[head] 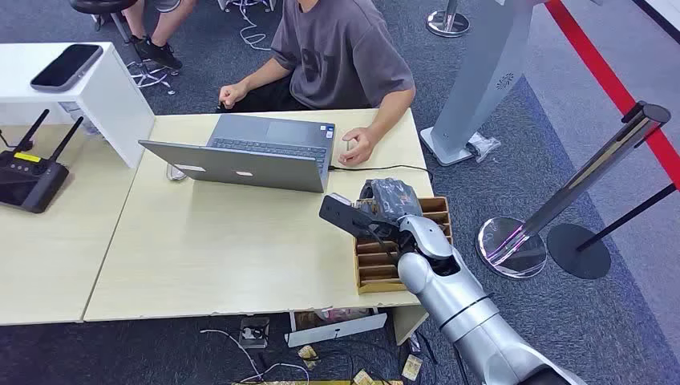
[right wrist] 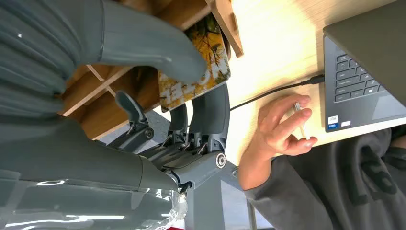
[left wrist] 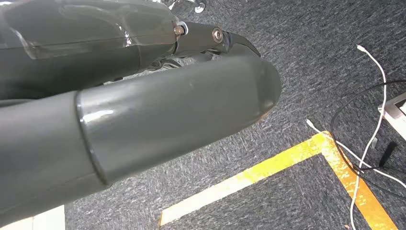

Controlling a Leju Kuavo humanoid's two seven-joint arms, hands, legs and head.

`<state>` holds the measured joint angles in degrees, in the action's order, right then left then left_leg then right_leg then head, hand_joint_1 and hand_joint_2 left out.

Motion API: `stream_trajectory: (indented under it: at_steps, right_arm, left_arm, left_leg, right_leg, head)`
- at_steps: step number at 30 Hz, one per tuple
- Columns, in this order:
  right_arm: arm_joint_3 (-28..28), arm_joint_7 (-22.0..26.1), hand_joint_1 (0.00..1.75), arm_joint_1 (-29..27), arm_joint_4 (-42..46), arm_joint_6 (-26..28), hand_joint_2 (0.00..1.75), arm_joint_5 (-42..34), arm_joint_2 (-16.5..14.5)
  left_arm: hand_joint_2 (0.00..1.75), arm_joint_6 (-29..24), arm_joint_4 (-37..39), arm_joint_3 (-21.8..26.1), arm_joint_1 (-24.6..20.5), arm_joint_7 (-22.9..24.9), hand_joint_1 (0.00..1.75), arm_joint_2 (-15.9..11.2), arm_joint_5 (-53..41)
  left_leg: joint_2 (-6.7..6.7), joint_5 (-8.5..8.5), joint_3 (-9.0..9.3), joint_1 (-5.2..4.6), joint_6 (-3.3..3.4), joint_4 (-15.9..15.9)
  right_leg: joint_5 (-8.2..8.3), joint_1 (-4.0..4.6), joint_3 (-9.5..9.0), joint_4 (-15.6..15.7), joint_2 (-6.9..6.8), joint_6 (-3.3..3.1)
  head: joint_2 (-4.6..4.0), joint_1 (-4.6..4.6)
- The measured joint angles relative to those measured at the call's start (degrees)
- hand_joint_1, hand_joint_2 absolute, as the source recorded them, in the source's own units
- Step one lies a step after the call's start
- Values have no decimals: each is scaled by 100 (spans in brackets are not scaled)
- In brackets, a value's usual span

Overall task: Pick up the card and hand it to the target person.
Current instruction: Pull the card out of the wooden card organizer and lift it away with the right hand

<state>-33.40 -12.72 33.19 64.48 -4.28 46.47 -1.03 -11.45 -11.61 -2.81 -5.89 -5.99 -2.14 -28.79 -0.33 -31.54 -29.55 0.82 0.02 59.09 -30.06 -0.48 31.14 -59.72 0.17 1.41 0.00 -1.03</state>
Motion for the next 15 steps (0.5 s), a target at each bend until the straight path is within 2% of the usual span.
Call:
stream_trajectory:
  at_steps: [15]
  right_arm:
    - [0, -45, 134, -46, 0, 175, 175, 73, 1]
  left_arm:
    - [0, 0, 0, 3, 1, 0, 0, 6, -25]
  left_leg:
    - [1, 0, 1, 0, 0, 0]
  right_leg:
    - [0, 0, 1, 0, 2, 0]
  head:
    - [0, 0]
